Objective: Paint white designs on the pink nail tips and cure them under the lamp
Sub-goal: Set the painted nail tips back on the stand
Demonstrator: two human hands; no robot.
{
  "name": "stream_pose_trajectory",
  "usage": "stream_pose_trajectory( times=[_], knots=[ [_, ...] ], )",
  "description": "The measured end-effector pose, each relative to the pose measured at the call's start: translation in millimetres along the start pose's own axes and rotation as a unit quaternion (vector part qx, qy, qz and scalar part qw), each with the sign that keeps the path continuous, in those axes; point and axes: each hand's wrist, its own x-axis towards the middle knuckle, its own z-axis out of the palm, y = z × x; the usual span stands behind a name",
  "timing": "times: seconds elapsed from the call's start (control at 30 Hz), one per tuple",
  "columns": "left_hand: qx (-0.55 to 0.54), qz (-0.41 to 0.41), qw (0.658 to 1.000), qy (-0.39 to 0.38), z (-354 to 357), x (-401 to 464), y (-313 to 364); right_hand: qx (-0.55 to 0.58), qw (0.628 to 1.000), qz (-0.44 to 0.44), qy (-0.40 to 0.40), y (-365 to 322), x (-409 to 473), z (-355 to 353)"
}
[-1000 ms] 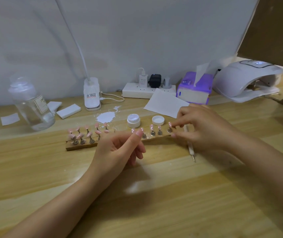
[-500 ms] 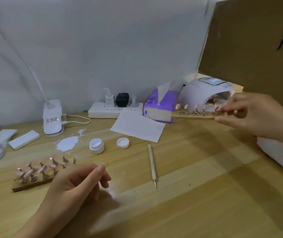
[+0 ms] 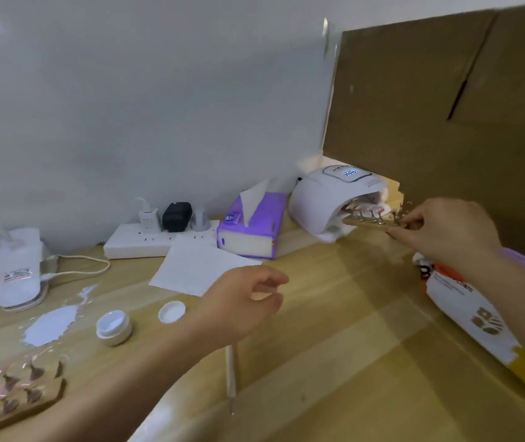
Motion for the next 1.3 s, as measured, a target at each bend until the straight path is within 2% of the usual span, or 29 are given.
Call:
stream_pose_trajectory(
  times=[0.13, 0.27, 0.33, 0.5, 0.6, 0.67, 0.87, 1.03, 1.1, 1.23, 1.3],
  knots=[
    [0.092, 0.045, 0.994, -0.032, 36, 41, -4, -0.001, 0.999, 0.047, -0.028, 2, 12, 10],
    [0.199, 0.103, 0.974, -0.017, 57, 65, -8, 0.044, 0.995, 0.08, -0.047, 0, 21, 22],
    [0.231, 0.117, 0.966, 0.007, 64, 68, -11, 0.031, 0.995, 0.078, -0.056, -4, 26, 28],
    [0.231, 0.134, 0.963, 0.04, 74, 69, -17, -0.019, 0.987, 0.107, -0.12, -15, 45, 41],
    [0.213, 0.13, 0.967, 0.047, 74, 70, -19, 0.075, 0.97, 0.152, -0.177, -21, 57, 53],
    [0.207, 0.131, 0.968, 0.053, 75, 70, -19, 0.136, 0.957, 0.176, -0.185, -24, 63, 63],
    [0.202, 0.139, 0.967, 0.065, 76, 71, -19, 0.232, 0.939, 0.223, -0.12, -37, 76, 91],
    [0.193, 0.143, 0.968, 0.075, 75, 72, -19, 0.367, 0.891, 0.265, -0.051, -47, 71, 105],
    [0.197, 0.148, 0.966, 0.074, 74, 72, -19, 0.426, 0.864, 0.268, 0.002, -50, 63, 105],
    [0.223, 0.137, 0.964, 0.047, 73, 72, -18, 0.54, 0.778, 0.298, 0.12, -62, 32, 99],
    [0.234, 0.117, 0.965, 0.023, 67, 78, -12, 0.561, 0.761, 0.288, 0.153, -70, 17, 95]
  ],
)
